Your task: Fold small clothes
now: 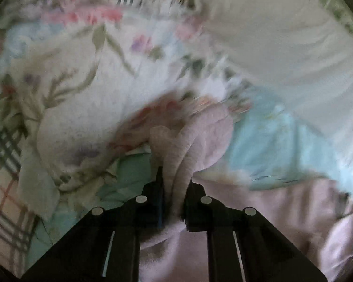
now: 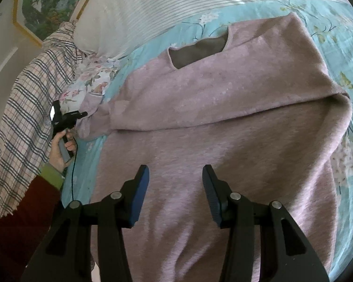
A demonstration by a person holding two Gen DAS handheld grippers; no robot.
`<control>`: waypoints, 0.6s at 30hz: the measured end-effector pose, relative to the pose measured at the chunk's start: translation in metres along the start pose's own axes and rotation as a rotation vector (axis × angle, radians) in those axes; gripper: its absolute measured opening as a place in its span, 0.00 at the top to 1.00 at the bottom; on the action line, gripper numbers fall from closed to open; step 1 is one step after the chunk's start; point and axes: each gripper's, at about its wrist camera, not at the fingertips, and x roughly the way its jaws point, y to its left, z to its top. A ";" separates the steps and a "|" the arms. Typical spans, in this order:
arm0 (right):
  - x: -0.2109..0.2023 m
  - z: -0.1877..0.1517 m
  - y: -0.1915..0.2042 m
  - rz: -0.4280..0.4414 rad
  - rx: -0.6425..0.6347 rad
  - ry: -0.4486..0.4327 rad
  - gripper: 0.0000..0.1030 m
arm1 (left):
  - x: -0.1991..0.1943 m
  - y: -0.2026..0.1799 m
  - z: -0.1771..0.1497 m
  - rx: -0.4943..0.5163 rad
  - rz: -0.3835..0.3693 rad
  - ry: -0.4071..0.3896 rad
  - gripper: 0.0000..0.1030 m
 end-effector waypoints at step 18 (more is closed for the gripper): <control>-0.049 -0.004 -0.029 0.007 0.078 -0.124 0.53 | -0.094 -0.285 -0.132 0.283 -0.524 -0.003 0.89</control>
